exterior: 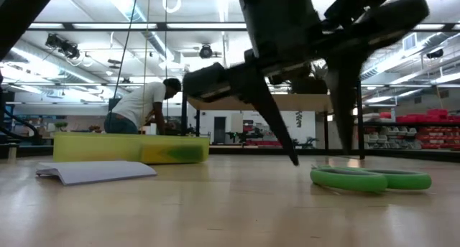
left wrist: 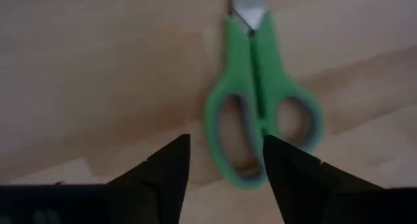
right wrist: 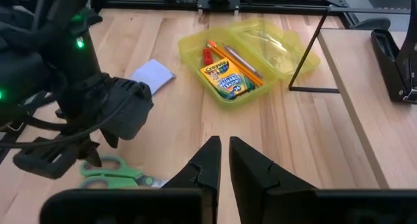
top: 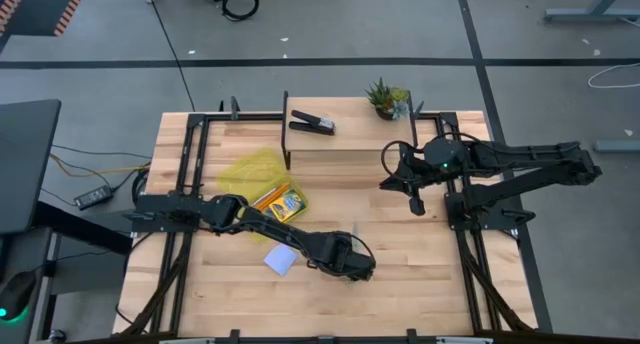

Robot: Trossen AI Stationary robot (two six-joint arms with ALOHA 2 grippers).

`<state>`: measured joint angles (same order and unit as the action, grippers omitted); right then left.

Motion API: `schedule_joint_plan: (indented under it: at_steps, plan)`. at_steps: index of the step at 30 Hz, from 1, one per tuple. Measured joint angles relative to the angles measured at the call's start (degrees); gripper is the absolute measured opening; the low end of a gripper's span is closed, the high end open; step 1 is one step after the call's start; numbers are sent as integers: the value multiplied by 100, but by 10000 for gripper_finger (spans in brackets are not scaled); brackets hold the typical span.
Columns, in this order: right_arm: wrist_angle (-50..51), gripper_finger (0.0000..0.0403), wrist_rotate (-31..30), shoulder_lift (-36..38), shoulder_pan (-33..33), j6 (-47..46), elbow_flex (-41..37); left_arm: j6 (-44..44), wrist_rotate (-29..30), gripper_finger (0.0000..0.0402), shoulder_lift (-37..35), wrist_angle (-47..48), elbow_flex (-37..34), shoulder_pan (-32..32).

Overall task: Pack school essentials
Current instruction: Put the green scissor into the yellow supply box

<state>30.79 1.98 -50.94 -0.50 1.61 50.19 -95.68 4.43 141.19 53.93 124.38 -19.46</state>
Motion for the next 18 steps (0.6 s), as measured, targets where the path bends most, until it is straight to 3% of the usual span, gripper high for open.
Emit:
schedule_joint_plan:
  at_steps: [3, 7, 18]
  plan:
    - [-7, 39, 0, 0, 0, -2, 0, -18, -49, 205, 115, -38, -7, 0]
    - [-33, 39, 2, -2, -2, -2, 0, 10, -129, 180, 177, -14, 0, -15]
    - [-31, 39, 2, -2, -2, 10, 0, 428, -175, 45, 277, 267, 17, -94]
